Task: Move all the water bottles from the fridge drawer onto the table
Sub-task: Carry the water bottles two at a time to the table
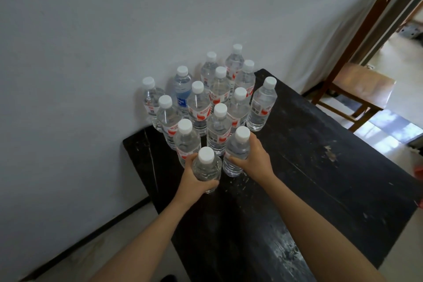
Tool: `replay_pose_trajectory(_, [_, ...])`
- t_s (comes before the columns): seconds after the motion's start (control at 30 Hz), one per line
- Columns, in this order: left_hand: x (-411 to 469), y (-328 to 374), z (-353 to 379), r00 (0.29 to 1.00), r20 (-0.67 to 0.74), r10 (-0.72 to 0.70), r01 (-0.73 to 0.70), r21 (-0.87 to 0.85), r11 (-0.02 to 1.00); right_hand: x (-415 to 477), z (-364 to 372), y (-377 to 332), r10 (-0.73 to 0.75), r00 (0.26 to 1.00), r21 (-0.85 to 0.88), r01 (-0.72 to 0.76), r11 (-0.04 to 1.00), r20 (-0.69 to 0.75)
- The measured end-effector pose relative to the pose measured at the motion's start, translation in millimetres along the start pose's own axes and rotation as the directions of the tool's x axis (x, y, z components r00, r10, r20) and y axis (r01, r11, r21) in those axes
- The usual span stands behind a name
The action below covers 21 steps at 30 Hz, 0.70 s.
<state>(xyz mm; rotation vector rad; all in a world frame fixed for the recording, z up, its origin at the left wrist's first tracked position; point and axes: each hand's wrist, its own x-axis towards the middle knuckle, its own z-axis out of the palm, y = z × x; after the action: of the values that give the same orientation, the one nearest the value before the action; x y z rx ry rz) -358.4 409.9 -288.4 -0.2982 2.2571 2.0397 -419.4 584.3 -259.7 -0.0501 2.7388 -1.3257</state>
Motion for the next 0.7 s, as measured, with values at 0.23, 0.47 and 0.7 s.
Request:
replay_pose_trajectory(0.23, [-3,3,-4,0.991,0.064,-0.115,0.113,0.033,0.993,-5,4,-2,0.037,0.999,0.056,-0.036,0.998,-0.004])
replay_pose_trajectory(0.47, [-29,-1,-29,0.932,0.105,-0.346,0.319,0.215,0.923,-47,-7,21,0.237,0.959,0.009,-0.239,0.971,-0.154])
replay_pose_trajectory(0.7, [-44,10,-48,0.923,0.21,-0.323,0.227,0.381,0.896,-111,-24,33,0.266,0.948,-0.234,-0.303,0.924,-0.176])
